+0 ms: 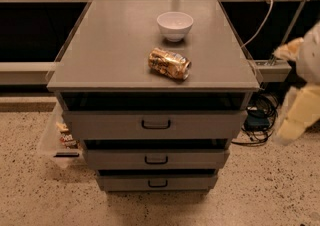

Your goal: Open top drawer

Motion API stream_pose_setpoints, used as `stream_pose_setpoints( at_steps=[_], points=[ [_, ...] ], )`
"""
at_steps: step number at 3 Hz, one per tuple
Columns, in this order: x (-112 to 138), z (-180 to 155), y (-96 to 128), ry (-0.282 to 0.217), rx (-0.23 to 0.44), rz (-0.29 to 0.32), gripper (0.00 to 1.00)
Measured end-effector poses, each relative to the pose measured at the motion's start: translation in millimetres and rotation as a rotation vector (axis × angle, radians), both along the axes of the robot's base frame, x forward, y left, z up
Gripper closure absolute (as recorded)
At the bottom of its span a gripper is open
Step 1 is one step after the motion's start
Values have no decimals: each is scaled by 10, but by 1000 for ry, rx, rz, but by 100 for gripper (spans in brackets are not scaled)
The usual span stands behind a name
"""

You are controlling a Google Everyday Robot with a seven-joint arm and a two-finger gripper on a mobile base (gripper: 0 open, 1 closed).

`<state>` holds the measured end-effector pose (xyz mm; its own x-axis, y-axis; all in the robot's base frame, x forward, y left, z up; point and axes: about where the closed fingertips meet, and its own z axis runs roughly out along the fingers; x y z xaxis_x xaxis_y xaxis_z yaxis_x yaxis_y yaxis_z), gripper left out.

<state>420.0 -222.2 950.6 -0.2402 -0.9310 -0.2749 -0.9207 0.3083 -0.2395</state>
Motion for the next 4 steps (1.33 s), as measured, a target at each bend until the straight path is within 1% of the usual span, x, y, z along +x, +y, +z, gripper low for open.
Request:
stream_pose_setpoints(
  at_steps=[1, 2, 3, 4],
  points=[
    [-216, -778, -114, 59, 167, -84, 0],
    [-460, -1725, -107, 185, 339, -155, 0],
    [-520, -1938, -93, 226, 370, -167, 0],
    [-486, -1952, -124, 205, 390, -186, 0]
  ],
)
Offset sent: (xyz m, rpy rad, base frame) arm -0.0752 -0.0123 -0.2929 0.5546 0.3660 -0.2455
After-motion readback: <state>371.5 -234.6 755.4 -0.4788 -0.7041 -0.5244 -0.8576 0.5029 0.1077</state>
